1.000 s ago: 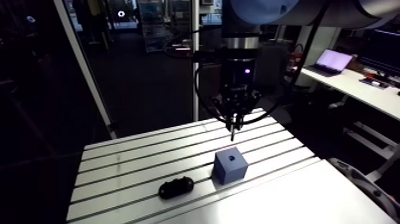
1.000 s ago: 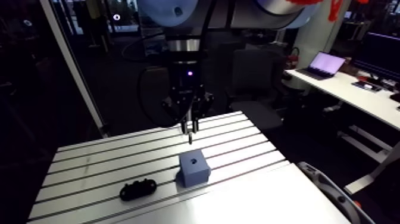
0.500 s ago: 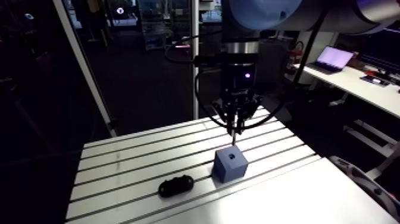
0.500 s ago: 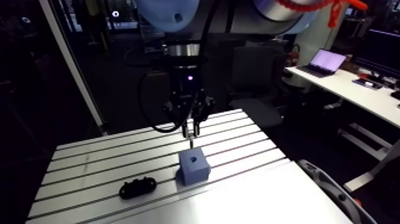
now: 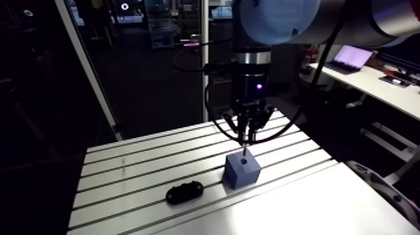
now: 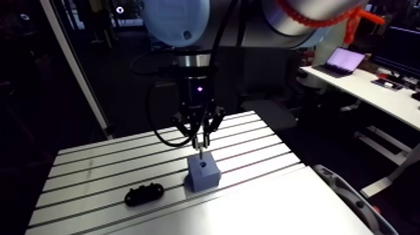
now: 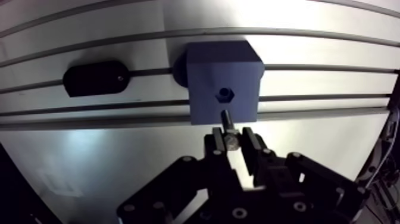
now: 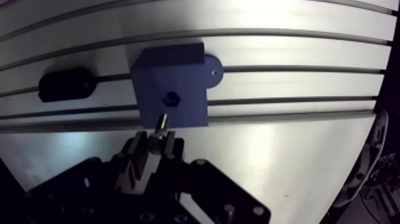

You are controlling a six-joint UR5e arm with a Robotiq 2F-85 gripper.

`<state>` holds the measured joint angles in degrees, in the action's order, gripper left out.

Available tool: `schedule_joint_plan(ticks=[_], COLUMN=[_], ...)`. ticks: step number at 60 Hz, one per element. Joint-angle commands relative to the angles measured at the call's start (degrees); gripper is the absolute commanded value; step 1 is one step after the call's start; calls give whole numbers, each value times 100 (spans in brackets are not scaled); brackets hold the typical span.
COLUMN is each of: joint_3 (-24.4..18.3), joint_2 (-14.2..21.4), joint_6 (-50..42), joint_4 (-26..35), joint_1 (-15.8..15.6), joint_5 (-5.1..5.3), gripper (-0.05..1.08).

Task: Pick up the M10 bolt and insert it into the hex recess until seated.

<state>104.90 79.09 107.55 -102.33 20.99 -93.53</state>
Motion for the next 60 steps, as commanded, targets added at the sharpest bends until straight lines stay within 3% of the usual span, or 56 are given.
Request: schedule_joint_plan(ticks=[1,31,41,60], joint_3=[51,130,202,220], joint_2=[-56,-57,-56,-144], joint_6=[1,25,85,87], joint_4=[-133,-150,-534,-515], joint_1=[2,11,20,55], joint_5=[5,15,-3,41], gripper=[107,107,107,107])
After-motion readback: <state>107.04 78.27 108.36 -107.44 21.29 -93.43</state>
